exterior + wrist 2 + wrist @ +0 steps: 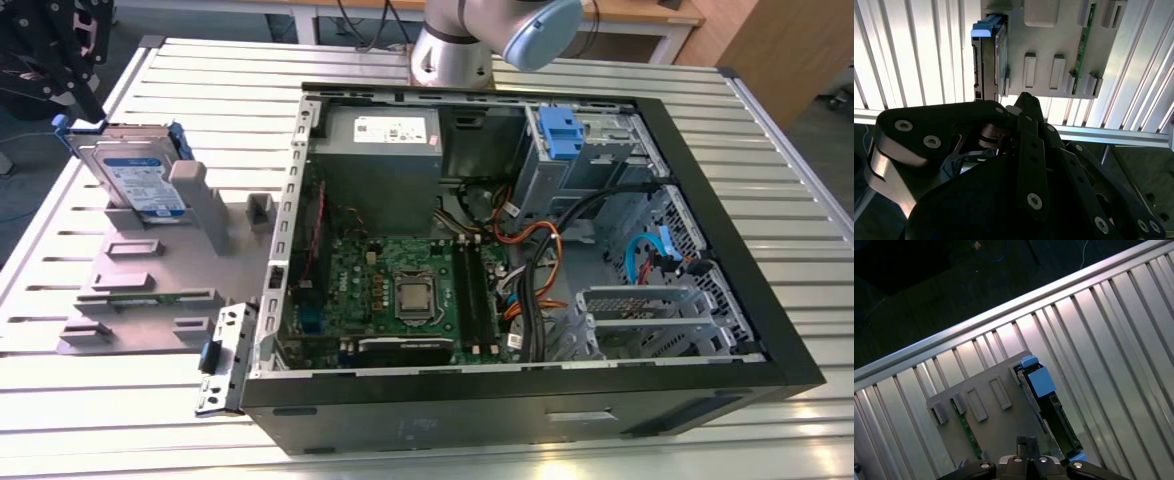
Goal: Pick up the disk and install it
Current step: 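Pick up the disk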
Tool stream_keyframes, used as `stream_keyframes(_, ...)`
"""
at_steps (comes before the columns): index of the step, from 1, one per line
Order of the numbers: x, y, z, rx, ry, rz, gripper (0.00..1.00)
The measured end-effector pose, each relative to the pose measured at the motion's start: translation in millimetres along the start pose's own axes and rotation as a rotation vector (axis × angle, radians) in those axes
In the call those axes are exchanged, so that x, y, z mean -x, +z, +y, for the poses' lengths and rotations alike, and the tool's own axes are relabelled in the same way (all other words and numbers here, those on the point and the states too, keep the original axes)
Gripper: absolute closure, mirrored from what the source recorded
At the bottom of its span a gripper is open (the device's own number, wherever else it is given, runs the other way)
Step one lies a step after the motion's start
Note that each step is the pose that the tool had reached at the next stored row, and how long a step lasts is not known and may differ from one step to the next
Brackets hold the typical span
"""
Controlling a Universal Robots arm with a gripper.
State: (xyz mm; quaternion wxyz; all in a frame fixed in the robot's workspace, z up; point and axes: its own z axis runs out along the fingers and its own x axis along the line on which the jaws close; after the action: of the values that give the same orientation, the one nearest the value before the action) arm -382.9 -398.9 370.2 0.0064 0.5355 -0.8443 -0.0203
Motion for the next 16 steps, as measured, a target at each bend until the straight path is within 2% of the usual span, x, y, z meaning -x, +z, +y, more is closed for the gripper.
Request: stream_keyframes(16, 0.0, 0.0, 0.0, 0.0001, -0.012, 0.0005, 0.89)
